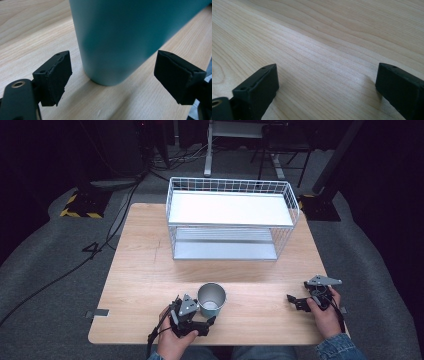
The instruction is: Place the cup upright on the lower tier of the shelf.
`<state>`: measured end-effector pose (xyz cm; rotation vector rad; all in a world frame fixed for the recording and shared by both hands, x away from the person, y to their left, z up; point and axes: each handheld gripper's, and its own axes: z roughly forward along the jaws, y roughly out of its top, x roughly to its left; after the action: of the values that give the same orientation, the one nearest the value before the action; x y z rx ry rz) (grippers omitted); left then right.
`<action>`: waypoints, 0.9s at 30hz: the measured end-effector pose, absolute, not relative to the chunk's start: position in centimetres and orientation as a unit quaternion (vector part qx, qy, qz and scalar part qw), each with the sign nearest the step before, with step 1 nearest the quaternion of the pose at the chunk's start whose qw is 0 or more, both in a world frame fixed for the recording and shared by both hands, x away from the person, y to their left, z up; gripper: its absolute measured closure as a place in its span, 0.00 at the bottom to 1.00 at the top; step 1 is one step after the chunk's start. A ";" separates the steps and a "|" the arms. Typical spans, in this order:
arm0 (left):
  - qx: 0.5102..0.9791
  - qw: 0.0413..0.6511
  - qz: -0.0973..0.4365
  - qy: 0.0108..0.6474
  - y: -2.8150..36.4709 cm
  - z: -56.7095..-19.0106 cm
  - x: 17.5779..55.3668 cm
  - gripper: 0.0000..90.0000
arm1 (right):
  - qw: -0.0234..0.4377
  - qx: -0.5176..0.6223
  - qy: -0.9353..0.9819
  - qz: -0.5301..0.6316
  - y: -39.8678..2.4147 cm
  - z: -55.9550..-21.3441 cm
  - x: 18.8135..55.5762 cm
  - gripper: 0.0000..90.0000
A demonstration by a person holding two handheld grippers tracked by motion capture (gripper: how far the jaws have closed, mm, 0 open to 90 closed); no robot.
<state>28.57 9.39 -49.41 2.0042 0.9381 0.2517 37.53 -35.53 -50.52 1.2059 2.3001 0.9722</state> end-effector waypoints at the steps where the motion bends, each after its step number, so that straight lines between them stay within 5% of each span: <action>1: 0.807 0.442 0.102 0.378 9.3 -49.4 28.6 0.17 | 0.183 0.428 0.815 0.345 -35.5 -50.5 37.5 0.05; 27: 0.816 0.436 0.123 0.359 7.5 -49.9 30.1 0.25 | 0.181 0.432 0.816 0.339 -35.5 -50.6 37.9 0.00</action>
<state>30.07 7.52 -49.94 2.0306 0.8930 0.3058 37.86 -35.46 -50.57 1.2187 2.3047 0.9587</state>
